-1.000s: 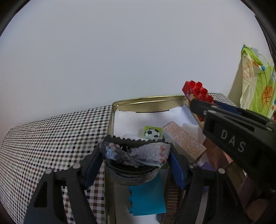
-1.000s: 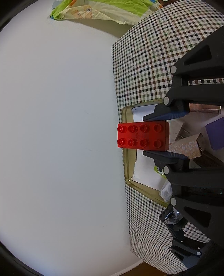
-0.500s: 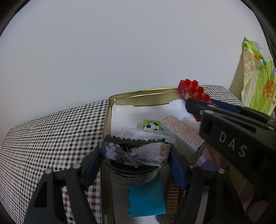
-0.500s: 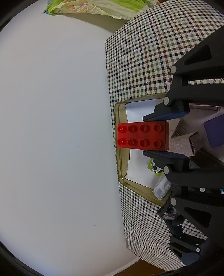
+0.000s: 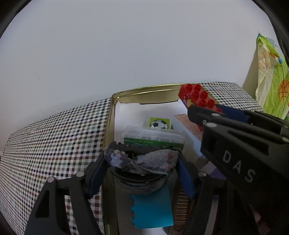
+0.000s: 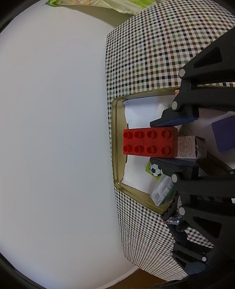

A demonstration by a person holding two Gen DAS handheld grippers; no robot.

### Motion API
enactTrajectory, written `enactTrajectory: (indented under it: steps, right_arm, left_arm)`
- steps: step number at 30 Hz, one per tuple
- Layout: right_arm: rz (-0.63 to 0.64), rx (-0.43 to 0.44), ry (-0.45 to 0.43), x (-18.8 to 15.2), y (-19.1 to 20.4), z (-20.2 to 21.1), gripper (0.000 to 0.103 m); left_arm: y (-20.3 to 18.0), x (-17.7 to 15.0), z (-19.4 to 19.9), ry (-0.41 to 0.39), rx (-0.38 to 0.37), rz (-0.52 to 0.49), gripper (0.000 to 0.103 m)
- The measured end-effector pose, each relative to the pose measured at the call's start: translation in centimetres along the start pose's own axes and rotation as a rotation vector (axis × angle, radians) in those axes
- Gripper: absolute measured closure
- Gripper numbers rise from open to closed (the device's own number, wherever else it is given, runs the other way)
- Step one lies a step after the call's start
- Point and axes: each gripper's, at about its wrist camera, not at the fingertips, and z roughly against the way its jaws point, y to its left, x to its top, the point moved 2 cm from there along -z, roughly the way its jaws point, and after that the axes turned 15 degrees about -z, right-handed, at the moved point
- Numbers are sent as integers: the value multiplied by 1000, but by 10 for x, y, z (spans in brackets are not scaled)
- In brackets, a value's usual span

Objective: Organize rigid objects
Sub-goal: 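Lower the pouch and red brick into the tray and open both tools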

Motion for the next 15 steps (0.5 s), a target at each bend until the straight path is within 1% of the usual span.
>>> enactTrajectory:
  steps: [5,8,9,15]
  right_arm:
    - [2,12,20,3,-6,-1,68]
    - [0,19,34,-2,-4,-1,68]
    - [-3,18,36,-3,6,0,68]
    - [-2,15,46,-3,7,-4,68]
  left_arm:
    - [2,0,-3,19,-3,8,31]
    - [2,0,-5,26,-5,10,31]
    - [2,0,-5,27,-4,10,31]
    - [1,0,-6,32,-10,14,31]
